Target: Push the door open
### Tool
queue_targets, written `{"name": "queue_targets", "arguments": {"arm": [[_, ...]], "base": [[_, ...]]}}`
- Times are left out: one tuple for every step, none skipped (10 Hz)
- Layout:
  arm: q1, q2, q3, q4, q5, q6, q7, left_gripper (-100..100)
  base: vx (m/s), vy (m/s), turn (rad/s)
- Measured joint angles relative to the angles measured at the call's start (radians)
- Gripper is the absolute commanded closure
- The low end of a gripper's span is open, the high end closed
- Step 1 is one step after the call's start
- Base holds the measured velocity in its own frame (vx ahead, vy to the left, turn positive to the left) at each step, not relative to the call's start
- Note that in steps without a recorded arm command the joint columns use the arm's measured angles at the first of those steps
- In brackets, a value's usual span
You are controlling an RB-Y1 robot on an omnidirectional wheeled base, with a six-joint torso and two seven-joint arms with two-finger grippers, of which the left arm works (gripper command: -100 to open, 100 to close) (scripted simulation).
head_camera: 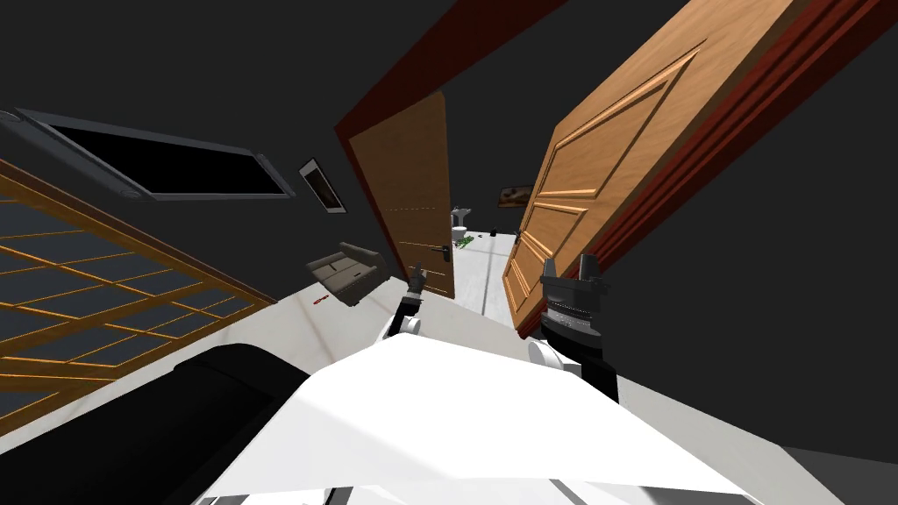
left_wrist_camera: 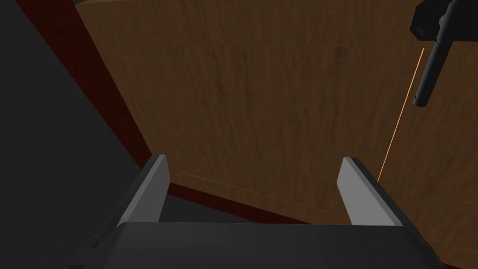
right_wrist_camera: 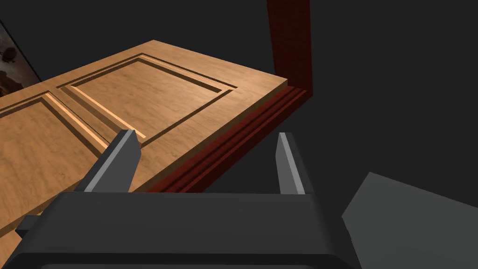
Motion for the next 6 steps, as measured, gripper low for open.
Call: {"name": "queue_targets", "arguments": {"arm": [[-0.01, 0.003, -0.002, 0.025, 0.008, 0.005, 0.0, -100], [-0.021, 0.007, -0.003, 0.051, 0.016, 0.011, 0.0, -100], [-0.038, 0.012, -0.001, 0.072, 0.026, 0.025, 0.001, -100], [-0.045, 0.019, -0.002, 0.095, 0.035, 0.032, 0.003, -100], [-0.049, 0.023, -0.005, 0.116, 0.042, 0.035, 0.003, -100], [-0.06, 0.032, -0.006, 0.142, 0.056, 0.049, 0.005, -100]], "base": [[0.072, 0.106, -0.124], [0.065, 0.106, -0.134], [0.067, 0.129, -0.125], [0.071, 0.125, -0.137], [0.106, 0.147, -0.254], [0.097, 0.159, -0.157]]}}
